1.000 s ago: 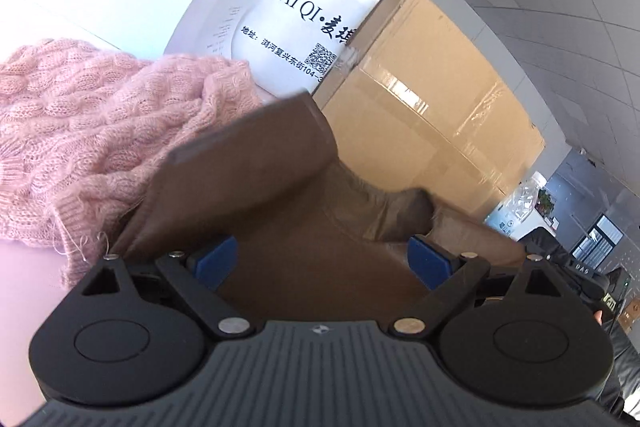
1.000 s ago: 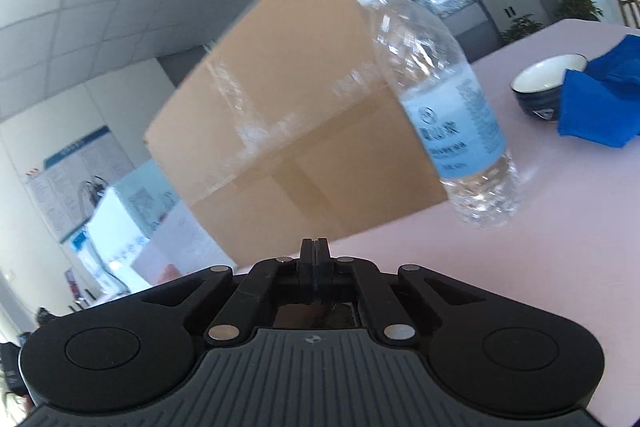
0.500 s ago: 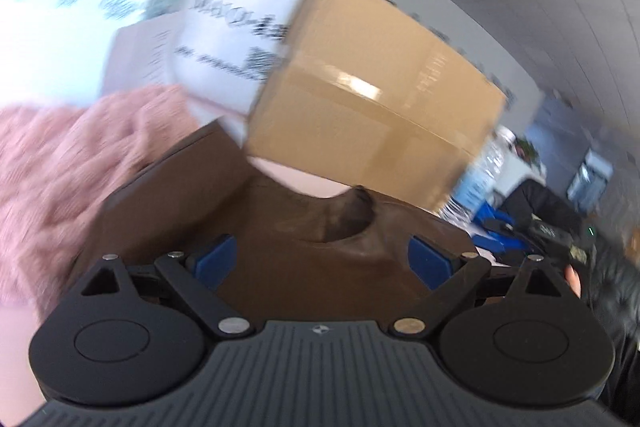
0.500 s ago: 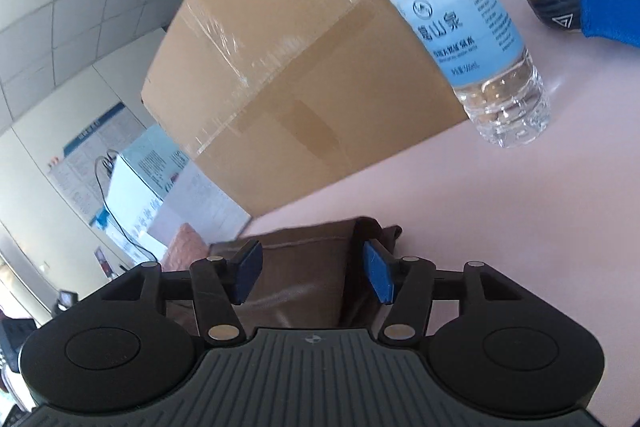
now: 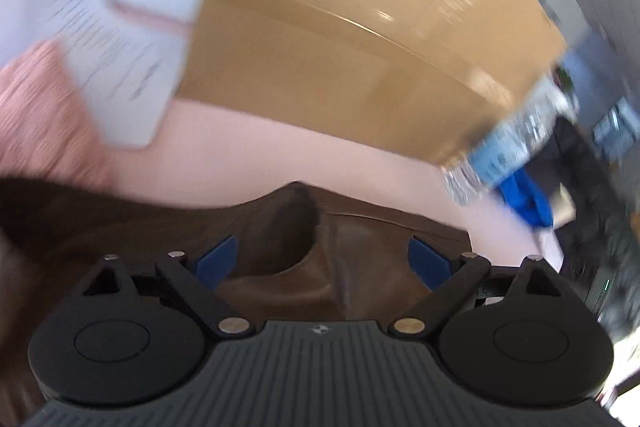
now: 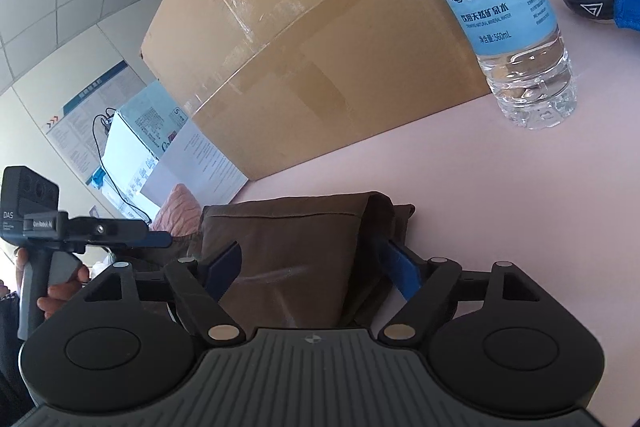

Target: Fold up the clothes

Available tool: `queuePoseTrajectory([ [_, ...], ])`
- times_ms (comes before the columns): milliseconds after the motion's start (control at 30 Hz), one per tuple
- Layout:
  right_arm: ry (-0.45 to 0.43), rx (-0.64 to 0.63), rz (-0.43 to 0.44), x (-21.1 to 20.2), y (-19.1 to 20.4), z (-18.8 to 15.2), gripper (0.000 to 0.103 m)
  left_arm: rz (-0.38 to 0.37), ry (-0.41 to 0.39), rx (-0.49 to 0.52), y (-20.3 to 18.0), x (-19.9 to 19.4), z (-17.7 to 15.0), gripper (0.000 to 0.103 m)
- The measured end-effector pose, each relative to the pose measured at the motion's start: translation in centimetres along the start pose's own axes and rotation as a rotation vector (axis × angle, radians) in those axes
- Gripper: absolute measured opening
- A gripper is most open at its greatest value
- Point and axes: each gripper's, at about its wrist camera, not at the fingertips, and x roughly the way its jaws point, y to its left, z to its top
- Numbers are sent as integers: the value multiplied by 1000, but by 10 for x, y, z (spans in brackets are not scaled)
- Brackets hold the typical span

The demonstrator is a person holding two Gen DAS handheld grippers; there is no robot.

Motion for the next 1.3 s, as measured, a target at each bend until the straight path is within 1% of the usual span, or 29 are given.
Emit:
queuePoseTrajectory([
  [33, 2, -3, 1, 0, 0, 0, 79, 11, 26, 77, -5, 9, 0, 88],
  [67, 3, -6, 1, 0, 1, 0, 80, 22, 52, 152, -10, 18, 0, 88],
  [133, 8, -13, 4, 1, 1, 0, 81, 23, 84, 192, -5, 30, -4, 87],
  [167, 11, -17, 6, 1, 2, 0, 83, -1, 103, 188, 0, 36, -7, 83],
  [200, 13, -20, 7, 2, 2, 0, 84, -13, 107, 180, 3, 39, -8, 74],
  [233, 14, -22, 8, 2, 3, 1, 84, -25, 107, 167, 7, 40, -9, 53],
  [267, 15, -22, 8, 3, 3, 1, 84, -38, 107, 154, 10, 42, -10, 37],
  [300, 14, -21, 10, 2, 2, 1, 84, -37, 106, 155, 9, 41, -10, 14],
  [333, 12, -18, 12, 2, 2, 1, 84, -22, 101, 167, 7, 38, -9, 8],
  [400, 8, -8, 20, 0, 0, 1, 84, 0, 79, 199, 0, 33, -6, 3],
  [467, -1, 14, 34, -1, -2, 2, 84, 27, 30, 237, -12, 25, 0, 2],
  [533, -6, 25, 40, -3, -4, 3, 84, 33, 1, 257, -20, 18, 7, 2],
  [567, -7, 26, 41, -4, -5, 3, 84, 33, -1, 264, -24, 16, 11, 2],
  [700, -5, 27, 42, -6, -6, 2, 85, 50, 20, 301, -36, 14, 28, 2],
  [767, -6, 29, 45, -6, -6, 2, 85, 102, 54, 291, -31, 26, 39, 3],
  [800, -6, 29, 45, -5, -6, 2, 86, 116, 74, 281, -29, 33, 41, 4],
  [833, -7, 30, 45, -5, -6, 2, 86, 142, 121, 263, -21, 46, 45, 6],
  [867, -6, 29, 45, -4, -6, 3, 86, 156, 140, 257, -17, 52, 45, 8],
  [900, -5, 28, 46, -4, -6, 3, 86, 170, 160, 251, -13, 58, 45, 15],
  [933, -3, 27, 46, -3, -6, 3, 86, 204, 178, 239, -8, 66, 44, 32],
  [967, -2, 26, 47, -3, -6, 3, 87, 240, 179, 227, -4, 70, 44, 40],
  [1000, -1, 26, 47, -3, -6, 3, 87, 257, 167, 221, -2, 70, 44, 54],
  [1033, 0, 25, 48, -2, -6, 3, 87, 278, 130, 209, 2, 64, 46, 62],
  [1067, 0, 25, 49, -2, -6, 3, 87, 299, 93, 197, 5, 58, 47, 63],
  [1100, 0, 25, 48, -2, -6, 3, 88, 315, 58, 186, 7, 50, 48, 68],
  [1200, 1, 25, 47, -1, -6, 4, 88, 385, -151, 97, 22, -7, 49, 82],
  [1233, 0, 25, 46, -1, -6, 4, 88, 401, -211, 63, 26, -27, 47, 82],
  [1300, -3, 27, 42, -1, -6, 4, 90, 393, -255, 16, 37, -67, 32, 83],
])
